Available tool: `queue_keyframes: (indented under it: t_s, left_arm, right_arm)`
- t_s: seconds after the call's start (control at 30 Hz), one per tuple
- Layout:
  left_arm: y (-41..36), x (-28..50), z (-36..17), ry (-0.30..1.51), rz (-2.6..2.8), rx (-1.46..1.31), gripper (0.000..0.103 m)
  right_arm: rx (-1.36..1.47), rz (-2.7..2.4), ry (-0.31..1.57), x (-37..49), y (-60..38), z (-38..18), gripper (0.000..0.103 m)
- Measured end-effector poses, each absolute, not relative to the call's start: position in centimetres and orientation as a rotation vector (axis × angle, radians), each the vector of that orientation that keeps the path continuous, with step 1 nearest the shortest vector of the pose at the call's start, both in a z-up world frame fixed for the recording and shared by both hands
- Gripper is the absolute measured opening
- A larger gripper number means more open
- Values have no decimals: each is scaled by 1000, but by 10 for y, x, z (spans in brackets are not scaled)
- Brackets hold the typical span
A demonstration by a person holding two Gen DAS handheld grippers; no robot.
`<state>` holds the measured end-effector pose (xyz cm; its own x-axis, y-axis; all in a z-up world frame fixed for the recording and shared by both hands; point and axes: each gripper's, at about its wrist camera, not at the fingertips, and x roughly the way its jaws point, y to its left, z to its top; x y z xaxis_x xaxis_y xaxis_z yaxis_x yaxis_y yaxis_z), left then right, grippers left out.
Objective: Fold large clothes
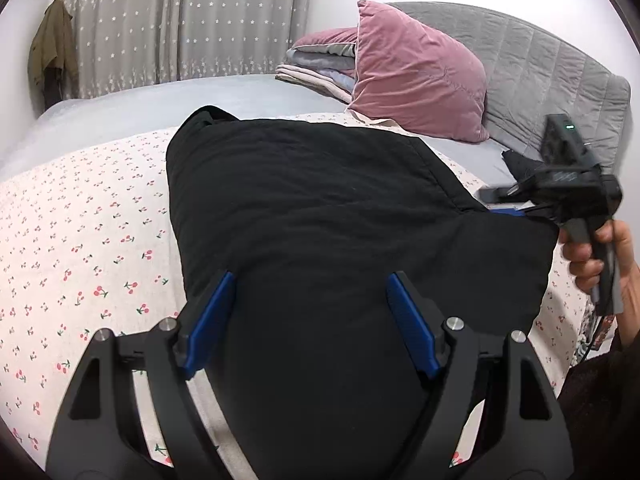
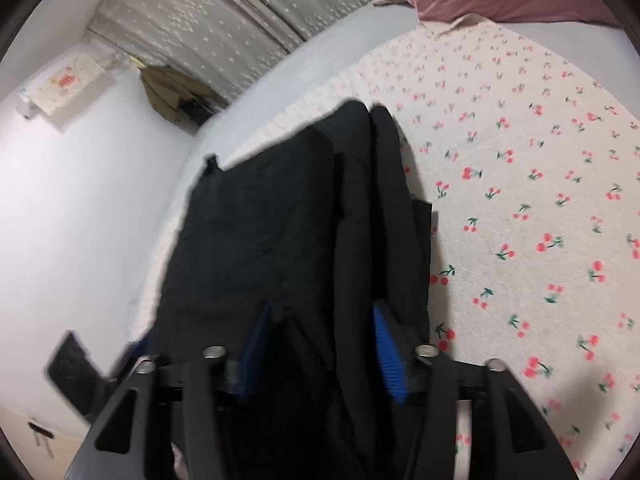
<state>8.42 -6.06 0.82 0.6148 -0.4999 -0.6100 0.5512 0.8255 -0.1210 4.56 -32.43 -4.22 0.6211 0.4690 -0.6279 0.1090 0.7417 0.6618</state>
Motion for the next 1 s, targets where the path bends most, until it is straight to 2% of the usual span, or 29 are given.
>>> queue_keyframes:
  t_s: [0.17,0.4,0.43,0.47,0.57,0.63,0.7,0.8,0.87,0.93,1.0]
  left_arm:
    - [-62,81,8,673,-603,88,79]
    - [-63,84,9,676,-586,81,79]
    - [-63,83,9,675,-578,83,79]
    - [-63,83,10,673,-566,81,79]
    - [-58,83,21,645,-566,17,79]
    - [-53,82,29,613,-567,-38,79]
    - [-54,83,30,634,-582,-61,79]
    - [-72,88,11,716,-591,17,79]
    - [-85,82,5,686,-572,117,80]
    - [-90,79,6,676,-555,163,80]
    - [-84,82,11,700,-551,120,81]
  right_arm:
    - [842,367,787,22,-338,-28,59]
    - [877,525,1033,43,-294,-68,60]
    - [868,527,1026,47,-289,-69,51]
    - [840,501,1008,51,-285,-67,31]
    - [777,455,832,42,-283,-26,25]
    - [686,429,673,21,-286,11,24]
    - [604,367,637,6,-288,23,24]
    - [598,239,874,11,-296,-28,26]
    - [607,191,1010,19,-296,-61,30]
    - [609,187,1003,18,-297,-63,32]
    - [579,185,962,16,-295,-50,41]
